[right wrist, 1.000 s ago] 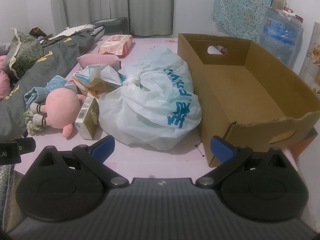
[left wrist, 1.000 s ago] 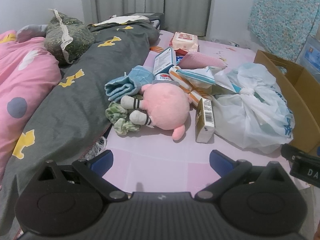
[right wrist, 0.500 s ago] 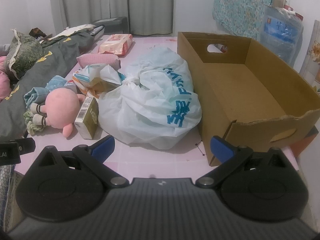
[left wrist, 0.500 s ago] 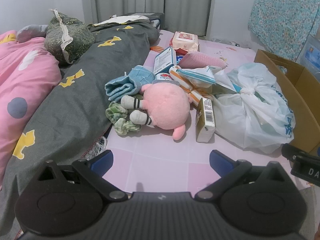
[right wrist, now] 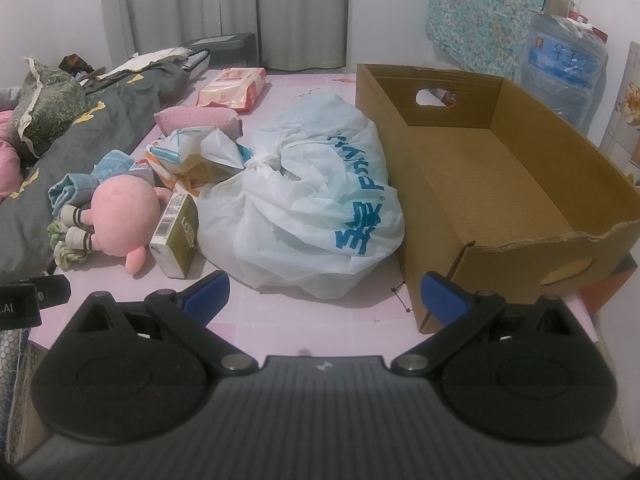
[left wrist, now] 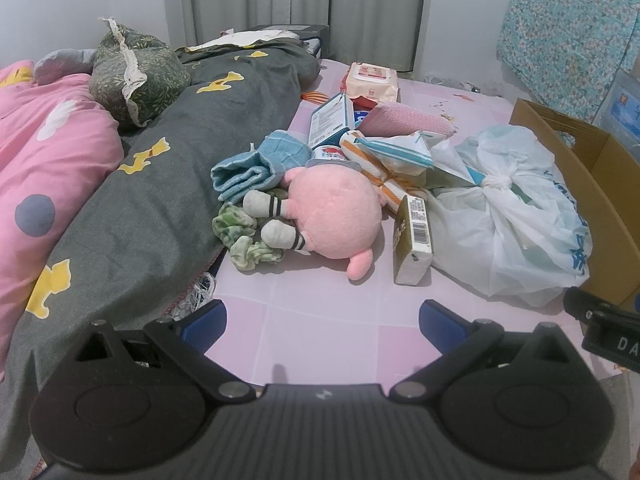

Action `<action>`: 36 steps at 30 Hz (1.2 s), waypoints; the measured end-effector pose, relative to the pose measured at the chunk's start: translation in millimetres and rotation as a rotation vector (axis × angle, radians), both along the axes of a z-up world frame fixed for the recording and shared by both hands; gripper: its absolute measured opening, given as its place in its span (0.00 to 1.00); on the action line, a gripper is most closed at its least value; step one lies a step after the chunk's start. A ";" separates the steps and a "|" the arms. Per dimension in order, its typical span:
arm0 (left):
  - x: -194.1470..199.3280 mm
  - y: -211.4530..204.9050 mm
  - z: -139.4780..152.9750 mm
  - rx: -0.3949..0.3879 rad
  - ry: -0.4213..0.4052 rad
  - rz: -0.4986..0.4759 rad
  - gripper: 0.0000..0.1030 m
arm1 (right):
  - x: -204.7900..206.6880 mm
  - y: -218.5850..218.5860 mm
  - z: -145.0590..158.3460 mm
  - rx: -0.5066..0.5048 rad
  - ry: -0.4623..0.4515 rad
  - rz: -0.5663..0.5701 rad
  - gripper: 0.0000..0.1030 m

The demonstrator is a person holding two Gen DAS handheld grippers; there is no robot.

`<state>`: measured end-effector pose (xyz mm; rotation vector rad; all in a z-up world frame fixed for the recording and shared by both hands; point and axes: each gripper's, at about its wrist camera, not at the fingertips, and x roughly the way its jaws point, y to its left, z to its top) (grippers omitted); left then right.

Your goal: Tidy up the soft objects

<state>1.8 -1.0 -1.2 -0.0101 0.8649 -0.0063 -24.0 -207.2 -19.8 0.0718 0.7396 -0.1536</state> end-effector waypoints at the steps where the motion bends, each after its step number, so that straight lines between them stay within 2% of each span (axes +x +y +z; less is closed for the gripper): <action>1: -0.2 0.1 0.2 0.000 0.000 0.000 1.00 | 0.1 0.2 -0.1 0.000 0.000 0.000 0.99; 15: -0.3 6.0 -1.5 -0.004 0.004 0.002 1.00 | 2.7 3.1 -1.3 -0.004 0.006 0.010 0.99; 18: 0.7 7.7 0.3 -0.003 -0.006 -0.003 1.00 | 3.0 6.4 6.6 -0.033 -0.027 0.029 0.99; 24: 15.3 11.9 22.5 -0.012 -0.079 -0.059 1.00 | 17.1 5.6 60.1 -0.046 -0.153 0.187 0.99; 27: 26.9 17.3 35.4 -0.053 -0.126 -0.086 1.00 | 34.2 6.5 91.5 -0.094 -0.225 0.285 0.99; 29: 36.8 21.0 42.2 -0.084 -0.149 -0.086 1.00 | 50.3 5.8 108.9 -0.092 -0.251 0.355 0.99; 32: 53.1 22.8 48.9 -0.085 -0.170 -0.088 1.00 | 82.1 5.2 128.1 -0.045 -0.238 0.457 0.99; 36: 85.0 27.5 59.7 -0.034 -0.190 -0.071 0.98 | 138.9 3.7 140.2 0.116 -0.163 0.519 0.99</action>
